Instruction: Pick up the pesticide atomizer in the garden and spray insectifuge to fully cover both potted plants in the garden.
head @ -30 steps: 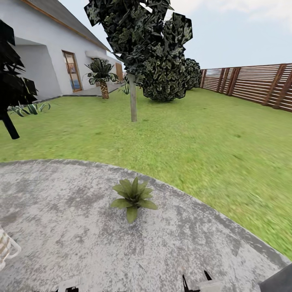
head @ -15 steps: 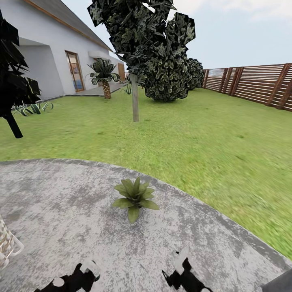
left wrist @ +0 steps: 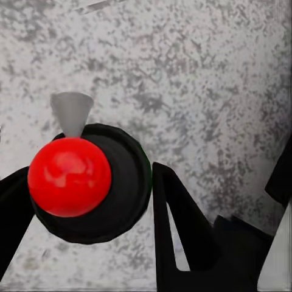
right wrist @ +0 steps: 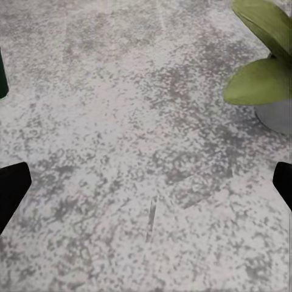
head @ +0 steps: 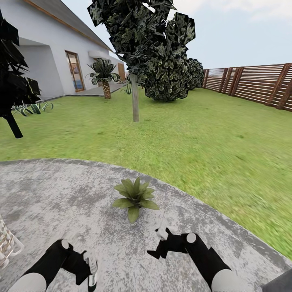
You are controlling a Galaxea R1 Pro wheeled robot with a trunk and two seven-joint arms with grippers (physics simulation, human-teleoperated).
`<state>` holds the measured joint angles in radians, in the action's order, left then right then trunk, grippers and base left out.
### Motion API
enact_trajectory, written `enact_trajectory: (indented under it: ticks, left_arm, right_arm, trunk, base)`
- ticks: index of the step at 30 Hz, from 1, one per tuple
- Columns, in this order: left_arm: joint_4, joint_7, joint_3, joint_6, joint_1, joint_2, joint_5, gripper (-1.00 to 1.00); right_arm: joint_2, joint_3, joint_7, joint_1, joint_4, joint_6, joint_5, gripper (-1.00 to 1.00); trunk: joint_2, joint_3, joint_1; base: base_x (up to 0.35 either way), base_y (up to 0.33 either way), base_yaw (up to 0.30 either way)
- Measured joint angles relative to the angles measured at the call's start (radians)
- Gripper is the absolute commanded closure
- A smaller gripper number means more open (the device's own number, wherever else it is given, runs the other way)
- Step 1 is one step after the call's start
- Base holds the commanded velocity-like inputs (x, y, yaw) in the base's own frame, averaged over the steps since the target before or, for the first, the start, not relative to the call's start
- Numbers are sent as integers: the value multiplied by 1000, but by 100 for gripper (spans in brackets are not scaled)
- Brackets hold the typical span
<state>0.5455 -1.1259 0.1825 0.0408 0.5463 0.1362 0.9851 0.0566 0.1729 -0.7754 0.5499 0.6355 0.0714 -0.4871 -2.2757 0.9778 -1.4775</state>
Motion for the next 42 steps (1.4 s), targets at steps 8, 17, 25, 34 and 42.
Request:
enact_trajectory:
  ticks: [8, 17, 25, 34, 42]
  left_arm:
    - [34, -18, -107, 42, 1, -72, 14, 100]
    - [32, -19, -161, 41, 26, -144, 13, 100]
    - [30, -23, -161, 34, 24, -200, 9, 100]
    - [32, -21, -161, 38, 27, -245, 2, 100]
    - [34, -11, -161, 39, 30, -276, -9, 100]
  right_arm:
    - [19, 45, -131, 5, 10, -4, -127, 100]
    - [36, 65, -203, 6, 78, -25, -136, 100]
    - [49, 66, -204, 6, 92, -37, -137, 100]
    - [49, 67, -204, 7, 89, -35, -137, 100]
    - [50, 67, -204, 7, 87, -35, -136, 100]
  trunk:
    - [0, 0, 0]
    - [0, 0, 0]
    - [0, 0, 0]
    - [0, 0, 0]
    - [0, 0, 0]
  base:
    - [0, 0, 0]
    - [0, 0, 0]
    - [0, 0, 0]
    - [0, 0, 0]
    - [0, 0, 0]
